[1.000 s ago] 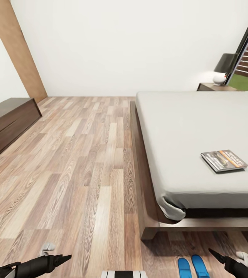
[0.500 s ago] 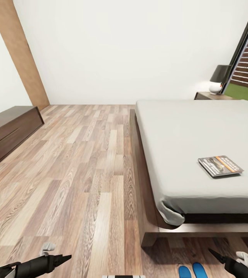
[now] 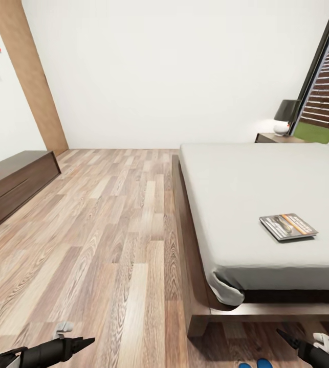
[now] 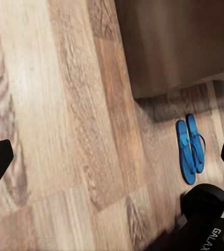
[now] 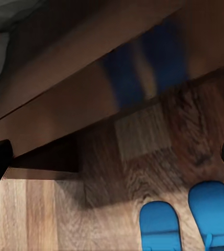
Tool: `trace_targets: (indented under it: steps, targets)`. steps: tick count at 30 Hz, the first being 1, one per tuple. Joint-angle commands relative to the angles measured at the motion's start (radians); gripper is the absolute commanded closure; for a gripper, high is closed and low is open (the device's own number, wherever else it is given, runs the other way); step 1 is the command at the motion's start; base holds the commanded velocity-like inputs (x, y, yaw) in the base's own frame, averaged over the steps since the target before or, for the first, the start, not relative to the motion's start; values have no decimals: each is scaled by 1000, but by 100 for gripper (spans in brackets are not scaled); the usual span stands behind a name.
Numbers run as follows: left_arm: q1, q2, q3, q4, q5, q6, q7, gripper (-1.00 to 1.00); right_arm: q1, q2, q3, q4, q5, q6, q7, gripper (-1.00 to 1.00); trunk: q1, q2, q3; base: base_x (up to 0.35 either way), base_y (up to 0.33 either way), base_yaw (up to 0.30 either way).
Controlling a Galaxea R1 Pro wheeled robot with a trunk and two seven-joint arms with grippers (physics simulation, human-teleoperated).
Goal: In the bedroom, move the book from the bed onto either nightstand, and place the two sandals side by side next to the bed.
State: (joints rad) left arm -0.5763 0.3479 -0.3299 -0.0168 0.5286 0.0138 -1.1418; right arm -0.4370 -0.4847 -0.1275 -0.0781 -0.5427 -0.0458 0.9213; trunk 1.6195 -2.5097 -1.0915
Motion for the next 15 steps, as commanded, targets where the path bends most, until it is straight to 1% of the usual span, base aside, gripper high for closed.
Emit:
trace_targets:
  steps: [1,15]
  targets:
    - [0,0,-9,0,8,2,-3,-100,-1,0,-8,1,9,-5,3,-100,-1,0,3,0,0,0]
    - [0,-7,-9,0,8,2,-3,-100,-1,1,-8,2,9,-5,2,-100,-7,3,57,0,0,0]
